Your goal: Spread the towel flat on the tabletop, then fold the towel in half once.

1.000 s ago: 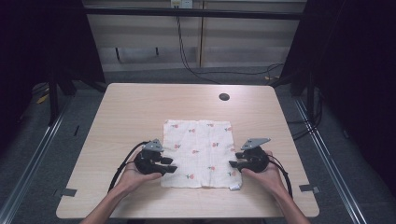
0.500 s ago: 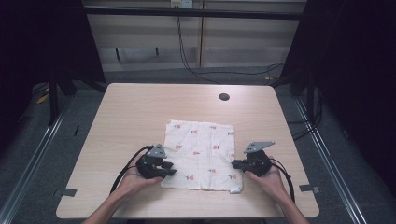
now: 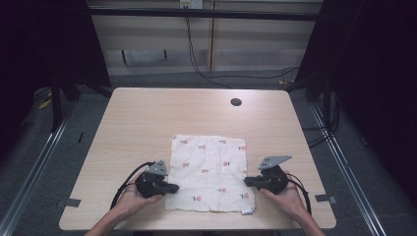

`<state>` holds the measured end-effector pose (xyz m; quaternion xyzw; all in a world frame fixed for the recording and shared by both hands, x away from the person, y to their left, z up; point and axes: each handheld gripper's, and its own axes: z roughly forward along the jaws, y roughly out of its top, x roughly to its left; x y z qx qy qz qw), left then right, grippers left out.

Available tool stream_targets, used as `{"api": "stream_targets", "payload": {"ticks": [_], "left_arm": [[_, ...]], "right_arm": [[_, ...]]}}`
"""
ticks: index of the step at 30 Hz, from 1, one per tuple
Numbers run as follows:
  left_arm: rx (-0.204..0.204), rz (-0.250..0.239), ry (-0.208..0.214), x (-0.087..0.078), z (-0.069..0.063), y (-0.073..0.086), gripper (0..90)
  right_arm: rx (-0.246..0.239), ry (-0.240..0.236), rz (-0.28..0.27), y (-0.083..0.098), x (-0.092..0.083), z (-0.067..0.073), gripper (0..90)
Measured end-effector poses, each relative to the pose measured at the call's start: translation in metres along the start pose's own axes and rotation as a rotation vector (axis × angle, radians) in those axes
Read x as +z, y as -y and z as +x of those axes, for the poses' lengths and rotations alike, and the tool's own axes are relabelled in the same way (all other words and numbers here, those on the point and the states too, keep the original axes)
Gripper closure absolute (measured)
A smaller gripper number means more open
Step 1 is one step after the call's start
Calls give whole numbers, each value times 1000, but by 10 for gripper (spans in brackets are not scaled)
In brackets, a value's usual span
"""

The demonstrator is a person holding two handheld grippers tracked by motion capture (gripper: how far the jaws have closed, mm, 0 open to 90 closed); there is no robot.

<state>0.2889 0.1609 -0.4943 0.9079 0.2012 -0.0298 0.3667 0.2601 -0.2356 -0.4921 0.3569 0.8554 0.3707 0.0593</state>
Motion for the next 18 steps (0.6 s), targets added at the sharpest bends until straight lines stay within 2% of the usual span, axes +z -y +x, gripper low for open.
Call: {"api": "stream_targets", "payload": {"ticks": [2,3,4,7,10,12,13,15,16,18], "left_arm": [[10,7,-2,-2,-3,1,897],[-4,-2,13,-2,-4,2,897],[-28,0,43,-4,-2,3,851],[-54,-60,38,-15,4,2,749],[-96,-110,0,-25,15,1,694],[-94,-105,-10,-26,17,0,658],[-115,-114,-31,-28,25,-3,648],[-127,-128,-39,-28,29,-5,639],[-152,-129,-61,-28,36,-8,615],[-154,-131,-69,-27,39,-10,592]], "right_arm": [[2,0,2,3,-1,2,814],[2,0,2,3,-1,2,814],[-2,10,-7,4,-4,6,747],[10,33,-36,3,-8,5,625],[28,49,-82,-1,-13,-3,588],[35,57,-100,-5,-14,-9,579],[44,64,-114,-9,-15,-13,576],[50,63,-117,-12,-16,-16,573],[52,76,-123,-18,-17,-23,570],[53,79,-124,-22,-17,-26,571]]}}
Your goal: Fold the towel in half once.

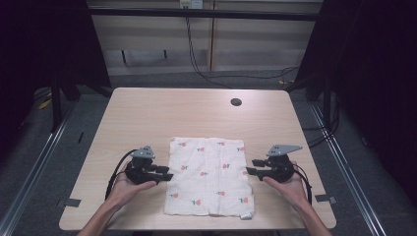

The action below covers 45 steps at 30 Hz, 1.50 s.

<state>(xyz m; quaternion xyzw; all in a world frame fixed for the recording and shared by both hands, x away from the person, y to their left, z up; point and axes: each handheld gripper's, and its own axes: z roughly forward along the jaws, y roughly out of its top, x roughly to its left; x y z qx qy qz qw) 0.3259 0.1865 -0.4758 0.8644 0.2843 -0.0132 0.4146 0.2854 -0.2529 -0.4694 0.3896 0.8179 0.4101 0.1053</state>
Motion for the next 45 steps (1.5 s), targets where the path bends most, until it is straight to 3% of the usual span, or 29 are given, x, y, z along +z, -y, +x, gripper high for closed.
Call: {"api": "stream_targets", "payload": {"ticks": [6,7,13,18,19,21,23,25,32,33,35,37,43,45], "left_arm": [[-28,-28,-32,-1,12,-13,546],[-24,-32,-52,-2,14,-17,546],[-31,-50,-67,2,25,-27,573],[-39,-33,-69,10,36,-30,614],[-66,-38,-65,15,44,-33,617],[-73,-52,-68,17,48,-34,617],[-90,-56,-79,20,54,-36,612],[-98,-24,-116,28,61,-38,612],[-108,-31,-118,39,71,-41,595],[-142,-65,-132,40,75,-38,595],[-152,-76,-128,42,80,-35,588],[-139,-79,-152,44,81,-35,581],[-156,-87,-135,46,90,-38,544],[-150,-78,-154,47,90,-39,544]], "right_arm": [[10,16,-2,-23,11,-22,598],[13,25,6,-26,14,-25,584],[53,30,-6,-44,27,-44,568],[56,25,3,-47,37,-51,605],[56,36,25,-46,45,-56,621],[60,36,28,-46,48,-59,627],[67,39,23,-48,53,-65,628],[67,48,38,-52,61,-71,611],[77,49,62,-54,76,-75,629],[85,45,72,-55,81,-76,631],[77,51,85,-56,87,-77,639],[76,51,91,-55,92,-78,649],[92,43,75,-51,97,-77,655],[77,51,74,-50,97,-74,697]]}}
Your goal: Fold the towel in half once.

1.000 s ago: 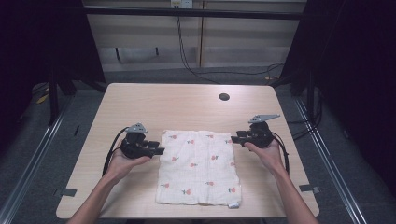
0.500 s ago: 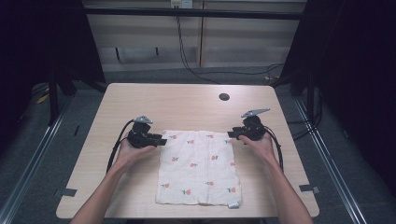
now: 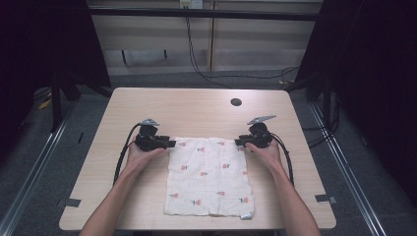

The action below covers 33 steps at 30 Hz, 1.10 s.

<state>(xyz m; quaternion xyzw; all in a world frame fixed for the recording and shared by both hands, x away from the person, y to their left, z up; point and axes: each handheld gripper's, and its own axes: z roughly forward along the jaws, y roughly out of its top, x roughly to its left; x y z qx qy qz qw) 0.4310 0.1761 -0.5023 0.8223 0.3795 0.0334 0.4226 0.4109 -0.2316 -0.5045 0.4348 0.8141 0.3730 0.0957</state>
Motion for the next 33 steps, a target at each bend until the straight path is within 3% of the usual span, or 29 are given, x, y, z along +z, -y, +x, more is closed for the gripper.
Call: {"api": "stream_targets", "payload": {"ticks": [7,8,16,19,21,23,24,26,29,33], "left_arm": [[-3,0,-11,9,1,0,592],[-8,-5,5,11,2,-1,598],[11,-31,1,18,0,-2,681],[41,-14,-26,17,-2,-2,751],[27,-20,-10,17,0,-1,862],[33,-13,-15,17,-1,-1,871],[31,-34,-22,15,-1,-2,878],[17,-43,8,14,0,-3,880],[19,-57,16,10,-1,-6,881],[26,-88,44,1,-6,-12,881]], "right_arm": [[20,-6,-12,4,-1,0,834],[13,-10,-12,3,0,1,853],[28,-17,-27,2,-2,2,863],[22,-22,-50,2,-5,4,863],[26,-25,-61,3,-9,4,863],[28,-26,-64,4,-10,3,863],[29,-28,-66,3,-11,3,863],[26,-32,-74,2,-12,4,864],[30,-34,-71,1,-13,3,864],[65,-56,-87,2,-15,-2,866]]}}
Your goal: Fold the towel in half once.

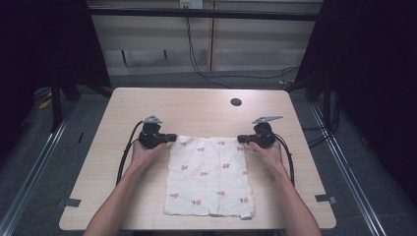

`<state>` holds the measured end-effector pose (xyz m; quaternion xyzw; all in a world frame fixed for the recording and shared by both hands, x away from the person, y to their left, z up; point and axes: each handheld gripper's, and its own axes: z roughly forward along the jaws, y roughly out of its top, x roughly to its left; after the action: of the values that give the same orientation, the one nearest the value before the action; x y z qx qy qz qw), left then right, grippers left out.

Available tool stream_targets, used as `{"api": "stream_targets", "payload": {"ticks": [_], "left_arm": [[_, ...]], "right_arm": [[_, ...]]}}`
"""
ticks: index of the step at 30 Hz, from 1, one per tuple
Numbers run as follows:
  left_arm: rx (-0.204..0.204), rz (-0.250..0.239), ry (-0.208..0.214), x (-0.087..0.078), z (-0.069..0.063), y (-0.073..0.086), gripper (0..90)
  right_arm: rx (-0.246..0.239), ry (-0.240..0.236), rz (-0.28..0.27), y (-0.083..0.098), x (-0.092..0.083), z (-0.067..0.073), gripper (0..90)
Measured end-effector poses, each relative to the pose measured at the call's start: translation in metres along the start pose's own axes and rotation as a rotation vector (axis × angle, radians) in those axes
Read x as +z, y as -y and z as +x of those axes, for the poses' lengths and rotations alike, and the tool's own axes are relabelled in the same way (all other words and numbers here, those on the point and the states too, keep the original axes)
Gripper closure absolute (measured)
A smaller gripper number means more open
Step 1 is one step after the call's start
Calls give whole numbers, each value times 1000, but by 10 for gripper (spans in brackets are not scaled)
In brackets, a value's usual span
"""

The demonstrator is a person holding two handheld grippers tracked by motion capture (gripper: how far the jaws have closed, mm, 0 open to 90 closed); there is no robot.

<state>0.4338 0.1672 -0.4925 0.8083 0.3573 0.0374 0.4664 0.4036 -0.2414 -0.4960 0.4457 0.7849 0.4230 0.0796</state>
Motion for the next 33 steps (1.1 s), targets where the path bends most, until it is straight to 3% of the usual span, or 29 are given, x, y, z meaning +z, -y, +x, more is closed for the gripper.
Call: {"api": "stream_targets", "payload": {"ticks": [3,5,6,11,17,26,31,33], "left_arm": [[5,-15,12,-3,-1,-3,881],[-13,-40,50,-8,-1,-4,884],[-13,-40,50,-8,-1,-4,884],[-9,-58,68,-16,-3,-7,884],[28,-67,63,-31,-6,-13,884],[10,-101,41,-45,-1,-18,885],[31,-117,57,-50,-5,-26,885],[7,-130,70,-54,-6,-25,885]], "right_arm": [[9,-5,-24,-3,-5,-2,867],[8,-5,-35,-6,-9,-2,866],[5,-5,-39,-7,-11,-2,866],[-15,-4,-23,-10,-14,1,866],[-17,-4,-42,-17,-19,3,866],[-31,-1,-63,-34,-26,5,866],[-38,-5,-76,-37,-29,6,867],[-39,-11,-86,-39,-32,7,868]]}}
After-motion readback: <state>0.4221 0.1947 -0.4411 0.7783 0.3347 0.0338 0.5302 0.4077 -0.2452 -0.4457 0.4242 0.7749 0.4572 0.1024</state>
